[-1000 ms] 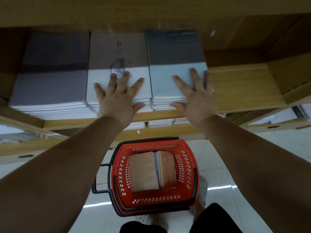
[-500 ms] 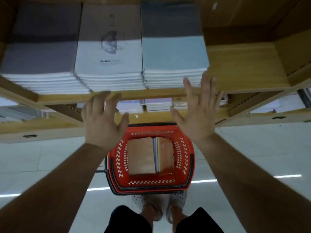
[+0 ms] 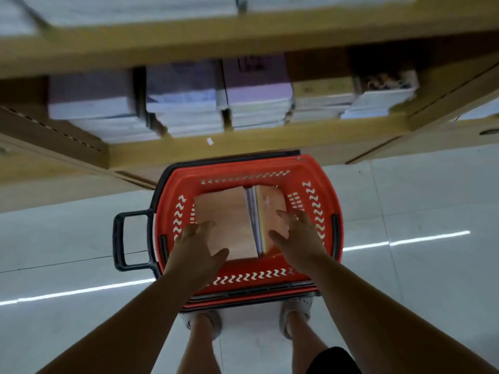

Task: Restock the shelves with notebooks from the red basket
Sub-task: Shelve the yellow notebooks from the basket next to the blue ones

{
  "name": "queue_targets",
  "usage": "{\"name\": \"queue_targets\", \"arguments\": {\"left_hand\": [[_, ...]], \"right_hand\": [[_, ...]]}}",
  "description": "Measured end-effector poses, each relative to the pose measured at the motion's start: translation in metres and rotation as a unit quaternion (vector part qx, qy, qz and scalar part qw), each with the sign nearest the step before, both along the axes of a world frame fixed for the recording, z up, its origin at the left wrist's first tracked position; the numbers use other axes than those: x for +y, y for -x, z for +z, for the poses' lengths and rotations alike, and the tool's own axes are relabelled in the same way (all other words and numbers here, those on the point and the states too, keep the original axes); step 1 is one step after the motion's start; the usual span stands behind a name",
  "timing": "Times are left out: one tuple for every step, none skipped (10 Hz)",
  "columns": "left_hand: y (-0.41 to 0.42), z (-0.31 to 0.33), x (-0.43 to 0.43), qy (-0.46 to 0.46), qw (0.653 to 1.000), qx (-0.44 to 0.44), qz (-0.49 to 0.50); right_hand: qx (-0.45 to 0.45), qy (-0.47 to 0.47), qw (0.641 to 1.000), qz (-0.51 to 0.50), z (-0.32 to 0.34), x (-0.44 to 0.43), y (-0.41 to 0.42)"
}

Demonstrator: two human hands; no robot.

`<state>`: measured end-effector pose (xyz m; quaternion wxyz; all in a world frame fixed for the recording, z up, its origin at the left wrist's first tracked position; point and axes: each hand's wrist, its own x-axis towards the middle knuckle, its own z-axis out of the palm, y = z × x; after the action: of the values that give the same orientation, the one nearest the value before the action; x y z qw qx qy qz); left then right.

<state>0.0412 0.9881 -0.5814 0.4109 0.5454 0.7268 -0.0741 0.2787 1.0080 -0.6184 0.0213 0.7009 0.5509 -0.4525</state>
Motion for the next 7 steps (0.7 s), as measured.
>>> {"name": "queue_targets", "arguments": {"left_hand": [[0.001, -0.059, 0.001, 0.004, 0.999, -0.045, -0.004], [-0.018, -0.111, -0.001, 0.021, 0.994, -0.103, 0.001], [-0.046, -0.154, 0.001, 0.036, 0.991, -0.131, 0.018], [-0.074, -0.182, 0.013, 0.032, 0.992, -0.124, 0.025], [-0.097, -0.206, 0.027, 0.051, 0.988, -0.135, 0.057], [-0.120, -0.228, 0.036, 0.051, 0.984, -0.134, 0.106], [-0.145, -0.247, 0.047, 0.006, 0.989, -0.075, 0.124]], "right_hand": [[0.028, 0.052, 0.996, -0.073, -0.064, 0.000, 0.019], [0.021, 0.084, 0.991, -0.098, -0.125, -0.004, 0.024], [0.028, 0.113, 0.986, -0.118, -0.168, -0.006, 0.018], [0.058, 0.117, 0.978, -0.164, -0.205, 0.000, 0.006], [0.063, 0.112, 0.974, -0.187, -0.243, 0.007, -0.008], [0.069, 0.098, 0.972, -0.202, -0.268, 0.013, -0.019], [0.054, 0.100, 0.977, -0.180, -0.289, 0.021, -0.026]]}}
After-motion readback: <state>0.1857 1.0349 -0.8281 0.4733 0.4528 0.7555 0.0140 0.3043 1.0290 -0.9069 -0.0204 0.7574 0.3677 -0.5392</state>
